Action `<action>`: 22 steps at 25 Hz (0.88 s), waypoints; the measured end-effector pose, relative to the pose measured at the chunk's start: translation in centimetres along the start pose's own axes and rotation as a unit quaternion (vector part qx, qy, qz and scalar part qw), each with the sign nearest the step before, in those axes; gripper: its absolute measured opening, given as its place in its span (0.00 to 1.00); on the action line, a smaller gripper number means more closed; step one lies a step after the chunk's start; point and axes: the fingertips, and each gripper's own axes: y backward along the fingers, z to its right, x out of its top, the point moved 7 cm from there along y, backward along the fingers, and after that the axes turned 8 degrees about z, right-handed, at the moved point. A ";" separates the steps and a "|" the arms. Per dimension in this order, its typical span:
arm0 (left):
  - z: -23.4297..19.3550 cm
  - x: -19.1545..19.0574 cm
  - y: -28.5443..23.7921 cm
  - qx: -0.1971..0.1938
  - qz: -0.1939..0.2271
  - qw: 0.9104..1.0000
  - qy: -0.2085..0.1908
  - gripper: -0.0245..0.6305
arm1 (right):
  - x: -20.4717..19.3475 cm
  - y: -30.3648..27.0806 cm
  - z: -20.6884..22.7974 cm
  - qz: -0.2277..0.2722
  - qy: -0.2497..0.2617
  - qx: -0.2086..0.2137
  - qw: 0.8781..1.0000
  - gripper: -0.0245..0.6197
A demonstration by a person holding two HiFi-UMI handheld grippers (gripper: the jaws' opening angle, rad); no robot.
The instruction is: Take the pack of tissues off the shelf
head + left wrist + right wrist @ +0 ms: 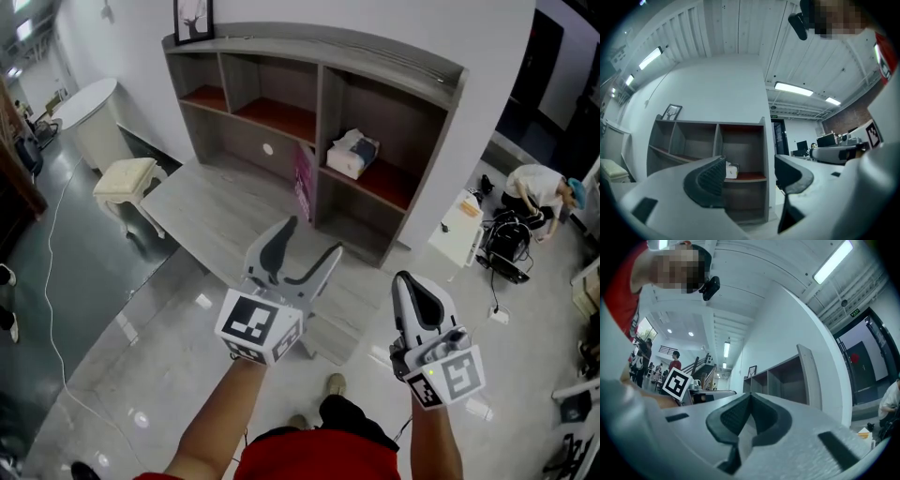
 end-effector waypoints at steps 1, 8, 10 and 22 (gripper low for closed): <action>-0.4 -0.4 -1.2 0.002 -0.003 1.000 -0.001 0.50 | -0.2 -0.6 0.8 0.001 0.004 0.003 1.000 0.05; -2.7 -4.3 -9.9 0.020 -0.037 0.999 -0.017 0.61 | -1.5 -4.0 7.2 0.002 0.002 0.029 1.000 0.05; -3.3 -5.2 -12.0 0.024 -0.044 0.999 -0.021 0.62 | -1.8 -4.6 8.8 0.001 -0.001 0.038 0.999 0.05; -7.3 -9.7 -20.1 0.018 -0.095 0.995 -0.038 0.68 | -3.7 -6.7 12.2 -0.017 -0.001 0.020 1.000 0.05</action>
